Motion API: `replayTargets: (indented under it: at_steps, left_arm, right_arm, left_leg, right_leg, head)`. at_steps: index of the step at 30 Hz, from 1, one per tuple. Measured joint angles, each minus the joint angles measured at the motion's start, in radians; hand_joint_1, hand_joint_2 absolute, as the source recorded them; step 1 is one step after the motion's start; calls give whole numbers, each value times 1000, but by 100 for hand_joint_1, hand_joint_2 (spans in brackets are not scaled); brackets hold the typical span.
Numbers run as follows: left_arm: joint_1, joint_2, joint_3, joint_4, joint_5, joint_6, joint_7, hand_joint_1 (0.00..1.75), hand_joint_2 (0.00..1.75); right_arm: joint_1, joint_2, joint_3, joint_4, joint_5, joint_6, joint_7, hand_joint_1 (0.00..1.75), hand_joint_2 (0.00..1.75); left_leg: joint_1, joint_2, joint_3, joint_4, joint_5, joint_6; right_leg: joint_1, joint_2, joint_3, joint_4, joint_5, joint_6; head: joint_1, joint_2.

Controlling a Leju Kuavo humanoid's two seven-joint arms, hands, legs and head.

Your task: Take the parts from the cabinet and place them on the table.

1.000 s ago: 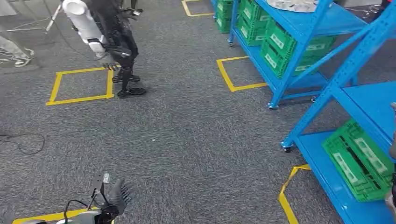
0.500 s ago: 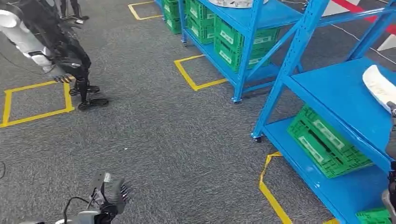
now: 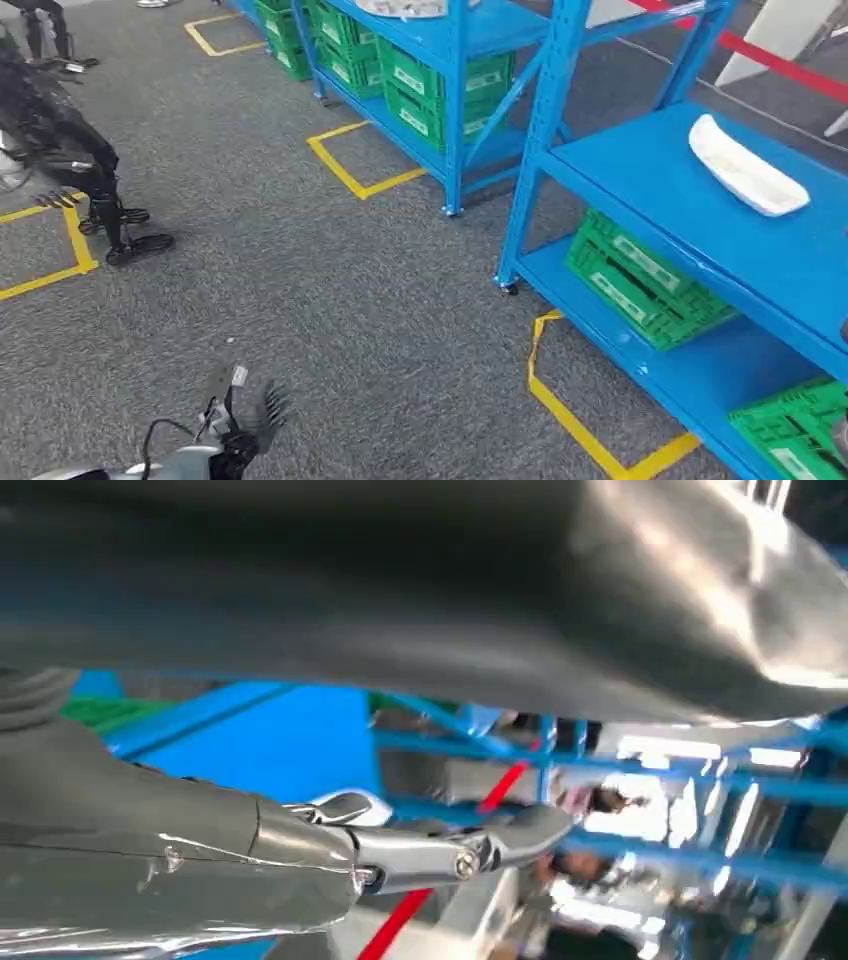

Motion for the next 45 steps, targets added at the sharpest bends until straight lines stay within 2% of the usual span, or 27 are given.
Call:
replayTargets:
  at_steps: [2,3,5,7,8,9,11,12,13,17,18,19,20,22,23,24,26,27,28,33,35,37,39,42,43,44,45]
  left_arm:
    - [-5,-2,-2,0,-1,-2,11,0,0]
    - [-7,-3,-2,0,2,-4,13,0,0]
    - [-14,-6,-4,0,4,-8,20,0,0]
    - [-11,-6,-4,0,10,-10,21,0,0]
    - [-7,-6,-4,0,13,-8,21,0,0]
    - [-4,-6,-4,0,17,-3,21,0,0]
    - [-4,-7,-4,0,21,-5,21,0,0]
    - [-6,-7,-4,0,22,-9,21,0,0]
    - [-8,-6,-4,0,23,-12,22,0,0]
    - [-13,-10,-4,0,39,-32,32,0,0]
    - [-15,-12,-4,0,39,-32,32,0,0]
    - [-16,-13,-4,-1,38,-32,32,0,0]
    - [-17,-12,-4,0,37,-32,32,0,0]
    - [-13,-12,-4,0,35,-30,32,0,0]
    - [-12,-12,-4,0,35,-28,32,0,0]
    - [-11,-13,-4,0,35,-26,32,0,0]
    - [-13,-15,-4,0,32,-22,32,0,0]
    - [-13,-16,-4,-1,32,-21,32,0,0]
    - [-13,-15,-4,0,33,-21,31,0,0]
    - [-19,-16,-4,-1,33,-21,30,0,0]
    - [-23,-16,-4,-1,33,-21,30,0,0]
    - [-19,-16,-4,-1,33,-21,30,0,0]
    - [-13,-15,-4,-1,35,-21,30,0,0]
    - [-16,-15,-4,-1,35,-21,30,0,0]
    - [-18,-13,-4,-1,35,-21,30,0,0]
    - [-18,-10,-4,-1,35,-21,30,0,0]
    - [-19,-10,-4,-1,35,-21,30,0,0]
  right_arm:
    - [5,0,-6,-2,0,0,3,0,0]
    - [6,0,-9,-6,1,0,3,0,0]
    - [0,0,-13,-11,2,0,4,0,0]
    - [6,0,-14,-10,2,1,5,0,0]
    - [8,0,-14,-10,2,2,6,0,0]
    - [8,0,-15,-10,0,2,7,0,0]
    - [8,0,-20,-11,-5,2,10,0,0]
    - [8,0,-20,-11,-6,2,11,0,0]
    - [7,0,-20,-11,-7,2,11,0,0]
    - [11,-1,-23,-14,-10,2,13,0,0]
    - [12,-2,-25,-16,-10,2,13,0,0]
    - [11,-3,-28,-16,-10,2,12,0,0]
    - [9,-4,-29,-17,-10,1,12,0,0]
    - [16,-4,-30,-18,-11,0,12,0,0]
    - [20,-4,-31,-18,-11,0,12,0,0]
    - [22,-4,-31,-18,-11,0,11,0,0]
    - [22,-4,-32,-19,-11,0,11,0,0]
    - [22,-5,-33,-19,-11,-1,11,0,0]
    - [21,-5,-34,-19,-11,-3,10,0,0]
    - [21,-6,-37,-28,-11,-11,10,0,0]
    - [17,-8,-37,-35,-11,-15,12,0,0]
    - [19,-8,-35,-35,-11,-16,13,0,0]
    - [20,-8,-34,-35,-11,-16,14,0,0]
    - [20,-8,-33,-35,-12,-16,14,0,0]
    - [20,-8,-33,-35,-12,-16,14,0,0]
    - [20,-8,-33,-35,-12,-16,14,0,0]
    - [20,-8,-33,-35,-12,-16,14,0,0]
  left_leg:
    - [3,25,5,0,-4,-10]
    - [7,14,4,9,-17,-17]
    - [11,-65,-53,135,-90,-20]
    - [11,-90,-142,310,-155,-20]
    - [11,-93,-169,351,-157,-19]
    - [11,-94,-169,340,-135,-16]
    - [11,-103,-107,188,-42,-5]
    - [11,-126,-61,91,3,1]
    - [11,-174,-36,32,14,6]
    - [10,-138,-27,7,15,11]
    - [16,-123,-23,-4,22,19]
    - [14,-115,-20,-6,22,21]
    - [13,-106,-20,-6,20,28]
    - [10,-80,-20,-5,19,30]
    - [10,-69,-20,-5,19,29]
    - [11,-59,-20,-5,17,28]
    - [11,-37,-16,-4,14,24]
    - [11,-27,-11,-3,10,19]
    - [8,-19,-8,-3,7,13]
    - [5,17,-7,5,-4,-12]
    - [13,-76,-44,99,-65,-19]
    - [12,-93,-129,273,-140,-21]
    - [12,-94,-179,352,-146,-19]
    - [12,-114,-82,131,-16,-3]
    - [12,-162,-39,42,18,4]
    - [13,-190,-25,7,12,5]
    - [10,-170,-25,5,14,2]
  right_leg:
    - [3,25,-2,-1,2,-14]
    - [-3,33,3,-6,6,-22]
    - [-2,52,0,-6,9,-30]
    - [1,75,-2,-6,10,-35]
    - [3,89,-3,-6,11,-36]
    - [3,104,-2,-6,11,-37]
    - [4,132,-1,-6,12,-36]
    - [3,145,0,-6,13,-34]
    - [4,152,-3,-5,13,-32]
    - [1,196,-16,-9,22,-6]
    - [-1,178,-27,0,14,-4]
    - [4,119,-40,32,-11,-1]
    - [4,85,-68,97,-51,4]
    - [-2,65,-152,284,-134,15]
    - [-4,64,-173,333,-144,18]
    - [-6,63,-170,329,-132,21]
    - [-10,48,-93,186,-55,24]
    - [-10,27,-36,81,-13,24]
    - [-6,-20,-2,9,-12,22]
    - [0,36,8,-5,-2,-19]
    - [-2,52,6,-6,1,-30]
    - [1,73,4,-6,2,-35]
    - [3,100,3,-6,3,-37]
    - [3,140,5,-6,4,-35]
    - [1,150,4,-6,5,-34]
    - [7,161,-1,-3,5,-29]
    - [2,173,-4,-3,7,-23]
  head:
    - [0,0]
    - [-1,0]
    - [-9,0]
    - [-13,0]
    - [-13,0]
    - [-14,0]
    - [-16,0]
    - [-16,0]
    - [-16,0]
    - [-14,0]
    - [-13,0]
    - [-11,0]
    - [-3,0]
    - [0,0]
    - [2,0]
    - [2,0]
    - [2,0]
    - [3,0]
    - [5,0]
    - [-3,0]
    - [-8,0]
    - [-14,0]
    - [-15,0]
    - [-16,0]
    - [-18,0]
    - [-16,0]
    - [-15,0]
